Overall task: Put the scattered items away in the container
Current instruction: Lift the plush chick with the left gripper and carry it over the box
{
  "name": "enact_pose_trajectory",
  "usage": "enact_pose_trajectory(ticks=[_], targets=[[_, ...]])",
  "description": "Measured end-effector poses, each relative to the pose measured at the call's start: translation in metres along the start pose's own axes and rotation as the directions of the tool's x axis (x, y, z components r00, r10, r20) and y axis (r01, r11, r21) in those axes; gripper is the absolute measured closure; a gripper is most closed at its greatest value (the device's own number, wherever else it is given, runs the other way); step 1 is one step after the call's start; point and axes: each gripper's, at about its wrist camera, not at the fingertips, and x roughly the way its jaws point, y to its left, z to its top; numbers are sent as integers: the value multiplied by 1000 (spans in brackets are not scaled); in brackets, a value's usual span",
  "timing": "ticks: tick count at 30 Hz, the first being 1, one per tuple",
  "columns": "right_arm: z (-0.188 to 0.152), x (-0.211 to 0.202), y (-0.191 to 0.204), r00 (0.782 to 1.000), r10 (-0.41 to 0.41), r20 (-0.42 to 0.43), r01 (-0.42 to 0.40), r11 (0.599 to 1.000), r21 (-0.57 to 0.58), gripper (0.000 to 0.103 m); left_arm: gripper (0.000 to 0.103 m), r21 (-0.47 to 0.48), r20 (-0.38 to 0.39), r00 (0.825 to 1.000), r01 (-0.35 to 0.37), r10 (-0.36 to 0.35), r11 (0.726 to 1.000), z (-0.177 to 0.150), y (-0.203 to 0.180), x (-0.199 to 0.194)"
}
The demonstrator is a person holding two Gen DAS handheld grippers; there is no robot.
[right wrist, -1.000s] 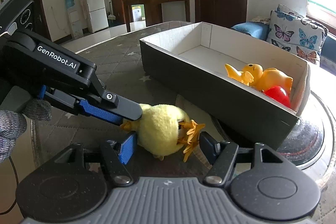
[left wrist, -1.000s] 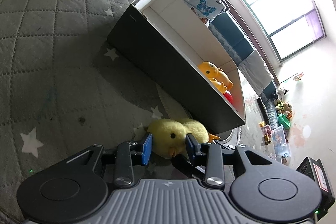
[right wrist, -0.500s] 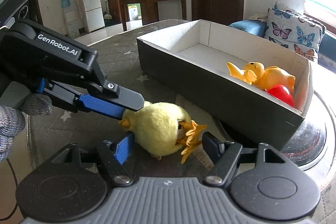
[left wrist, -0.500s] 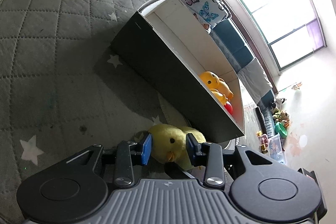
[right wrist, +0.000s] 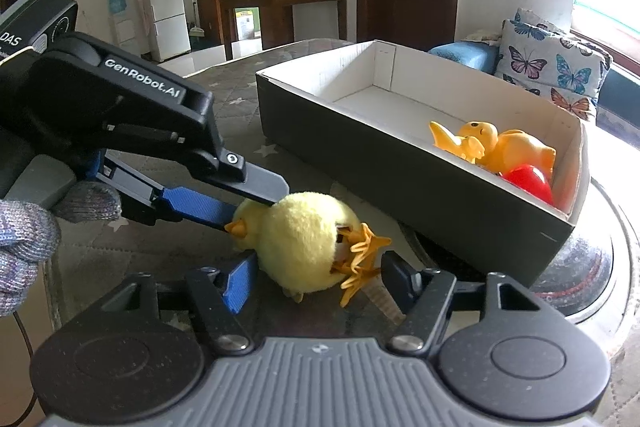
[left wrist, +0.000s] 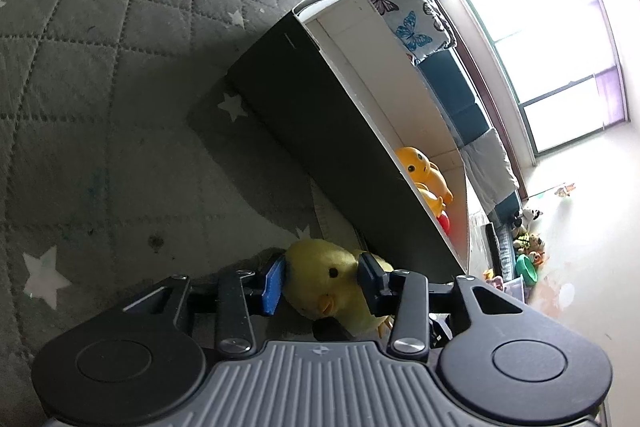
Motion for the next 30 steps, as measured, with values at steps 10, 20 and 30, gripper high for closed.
enact_pose_trajectory(ticks=[10,20,30], targets=[[5,-10,3,1000,1,31,-1,1000,3,49,62,12,-5,1000,19,-19,1000,-2,-2,-7],[14,-21,7,997,-7,77,8,1000,-11,51,62,25,30,998,53,-54,998,1,-9,-23],[53,-38,-1,981,-34,192,41,999,-31,51,62,85,115,985,118,-127,989,31,-45,-42]])
